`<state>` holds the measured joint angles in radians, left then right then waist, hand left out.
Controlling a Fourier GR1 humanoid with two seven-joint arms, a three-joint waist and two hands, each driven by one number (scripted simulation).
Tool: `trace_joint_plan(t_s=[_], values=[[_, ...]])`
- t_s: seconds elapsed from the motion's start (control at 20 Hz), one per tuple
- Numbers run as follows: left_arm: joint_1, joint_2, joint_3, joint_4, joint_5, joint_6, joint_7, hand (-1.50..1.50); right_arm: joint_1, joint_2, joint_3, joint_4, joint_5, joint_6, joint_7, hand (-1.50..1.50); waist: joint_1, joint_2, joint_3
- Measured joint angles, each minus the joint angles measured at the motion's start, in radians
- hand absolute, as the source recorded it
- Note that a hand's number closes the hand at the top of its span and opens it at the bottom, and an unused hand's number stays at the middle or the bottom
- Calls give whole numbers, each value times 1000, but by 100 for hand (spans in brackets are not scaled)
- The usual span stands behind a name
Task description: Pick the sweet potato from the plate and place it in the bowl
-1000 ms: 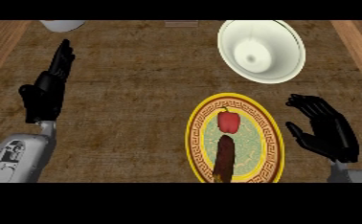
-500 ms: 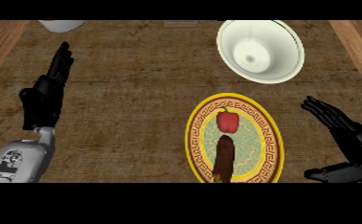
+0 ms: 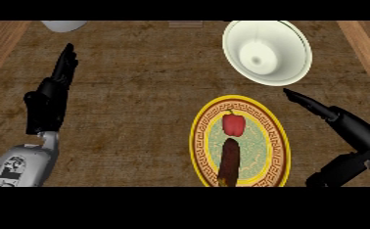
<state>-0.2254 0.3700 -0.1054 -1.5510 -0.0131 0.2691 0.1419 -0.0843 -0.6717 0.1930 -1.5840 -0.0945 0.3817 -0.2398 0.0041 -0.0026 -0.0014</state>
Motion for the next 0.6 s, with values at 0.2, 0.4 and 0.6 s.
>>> trace_joint_plan(t_s=[0.2,0.4,0.6], values=[[14,0,14,-22,-3,-11,8,0,-53,17,54,-70,20,45,139,-150,1,1,0],[-4,-13,28,-6,-12,-22,8,0,-88,62,113,-109,60,84,232,-150,-1,2,1],[6,-18,35,-30,-28,-28,23,0,-100,110,178,-152,122,102,330,-150,-1,1,1]])
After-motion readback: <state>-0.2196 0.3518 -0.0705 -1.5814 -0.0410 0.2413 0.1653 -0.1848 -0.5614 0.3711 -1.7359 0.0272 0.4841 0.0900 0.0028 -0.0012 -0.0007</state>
